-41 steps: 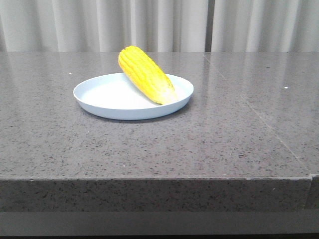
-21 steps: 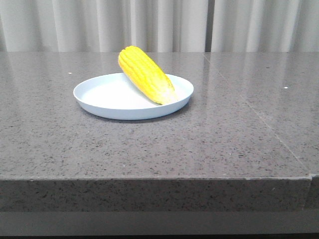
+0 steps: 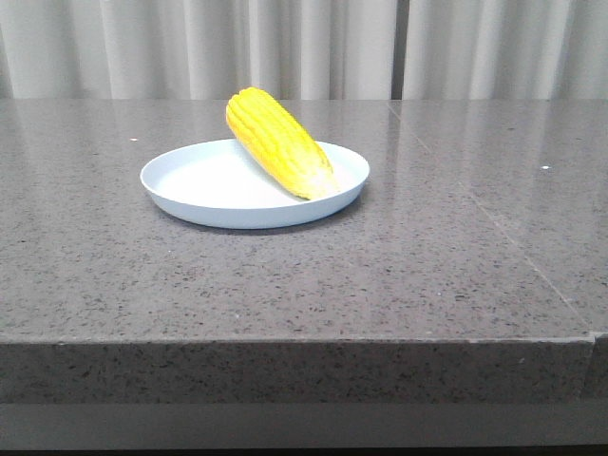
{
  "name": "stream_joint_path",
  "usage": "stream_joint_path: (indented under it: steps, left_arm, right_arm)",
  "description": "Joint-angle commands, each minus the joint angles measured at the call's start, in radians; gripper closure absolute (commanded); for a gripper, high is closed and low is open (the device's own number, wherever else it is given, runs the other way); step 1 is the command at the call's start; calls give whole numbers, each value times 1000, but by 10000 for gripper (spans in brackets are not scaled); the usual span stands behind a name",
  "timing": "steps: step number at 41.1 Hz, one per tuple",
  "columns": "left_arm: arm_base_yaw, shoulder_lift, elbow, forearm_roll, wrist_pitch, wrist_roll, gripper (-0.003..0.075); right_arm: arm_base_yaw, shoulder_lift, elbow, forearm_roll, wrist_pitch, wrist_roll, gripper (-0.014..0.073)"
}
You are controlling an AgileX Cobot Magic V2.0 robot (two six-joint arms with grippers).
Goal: Place corn on plate with both arms
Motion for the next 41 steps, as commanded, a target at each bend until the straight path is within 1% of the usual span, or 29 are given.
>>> stream_joint_path:
  steps: [1, 8, 11, 13, 15, 19, 22, 27, 31, 35, 41]
  left_arm:
    - [4, -18, 21, -7, -87, -11, 741]
    - [4, -18, 21, -7, -87, -11, 741]
    - [4, -18, 21, -7, -87, -11, 741]
    - [4, -18, 21, -7, -87, -11, 741]
    - [4, -18, 21, -7, -87, -11, 741]
    - [4, -18, 21, -7, -87, -11, 741]
    - [4, -18, 21, -7, -87, -11, 741]
    - [4, -18, 21, -7, -87, -11, 741]
    - [4, -18, 21, -7, -87, -11, 741]
    - [4, -18, 21, -7, -87, -11, 741]
    - [4, -18, 21, -7, -87, -11, 741]
  right_arm:
    - [-4, 9, -21, -7, -73, -5, 680]
    - [-3, 0, -4, -6, -88, -5, 680]
    - [-43, -24, 38, -9, -122, -5, 680]
    - [-89, -49, 91, -9, -169, -5, 680]
    - [-141, -81, 155, -9, -241, -5, 680]
    - [-250, -167, 309, -9, -448, -5, 680]
    - [-309, -231, 428, -9, -589, -5, 680]
    - [-390, -342, 637, -9, -806, -5, 680]
    - [-435, -420, 783, -8, -953, -5, 680]
    - [-464, -477, 888, -8, -1063, -5, 680]
    - [-508, -523, 993, -8, -1168, -5, 680]
